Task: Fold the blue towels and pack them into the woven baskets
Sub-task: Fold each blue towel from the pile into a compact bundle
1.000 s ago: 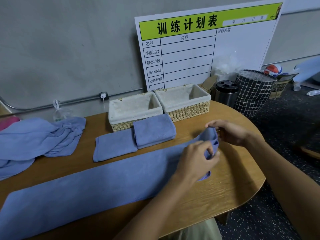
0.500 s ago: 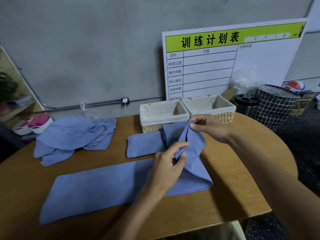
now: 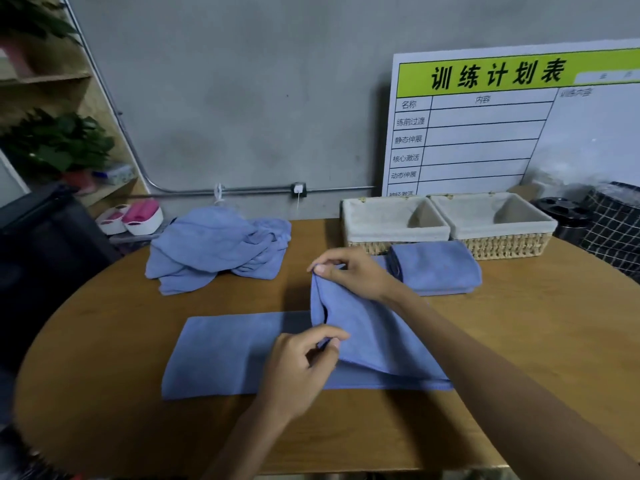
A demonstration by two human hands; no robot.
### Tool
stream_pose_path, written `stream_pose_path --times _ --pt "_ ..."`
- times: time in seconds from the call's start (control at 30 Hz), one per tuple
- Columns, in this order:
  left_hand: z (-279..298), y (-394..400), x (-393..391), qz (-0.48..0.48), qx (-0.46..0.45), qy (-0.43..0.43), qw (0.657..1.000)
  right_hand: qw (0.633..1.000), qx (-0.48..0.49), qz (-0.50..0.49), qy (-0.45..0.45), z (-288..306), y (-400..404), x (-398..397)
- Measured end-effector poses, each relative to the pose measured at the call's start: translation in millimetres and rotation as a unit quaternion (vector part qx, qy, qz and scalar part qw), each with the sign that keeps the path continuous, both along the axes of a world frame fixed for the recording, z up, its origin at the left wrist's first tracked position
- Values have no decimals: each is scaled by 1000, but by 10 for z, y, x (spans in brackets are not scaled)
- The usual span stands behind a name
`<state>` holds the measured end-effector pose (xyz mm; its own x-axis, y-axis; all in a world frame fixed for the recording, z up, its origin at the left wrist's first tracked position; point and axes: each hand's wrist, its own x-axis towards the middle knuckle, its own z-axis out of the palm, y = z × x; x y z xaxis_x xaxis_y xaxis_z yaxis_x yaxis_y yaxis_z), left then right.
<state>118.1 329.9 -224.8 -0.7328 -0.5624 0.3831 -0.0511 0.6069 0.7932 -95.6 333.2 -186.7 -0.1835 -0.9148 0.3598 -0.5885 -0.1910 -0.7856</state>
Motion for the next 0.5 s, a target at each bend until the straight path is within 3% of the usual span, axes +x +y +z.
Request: stream_pose_path --times 0.1,0.23,0.37,0.5 --pt "-88 -139 166 33 -15 -23 999 999 19 -15 33 -180 -239 140" --pt "-222 -236 326 36 -10 -128 991 972 66 -37 224 -547 -323 265" --pt "-329 -275 404 55 5 -131 990 972 16 -58 225 -781 -167 269" --pt "-344 -269 342 123 10 -103 987 972 27 -65 225 -841 -86 206"
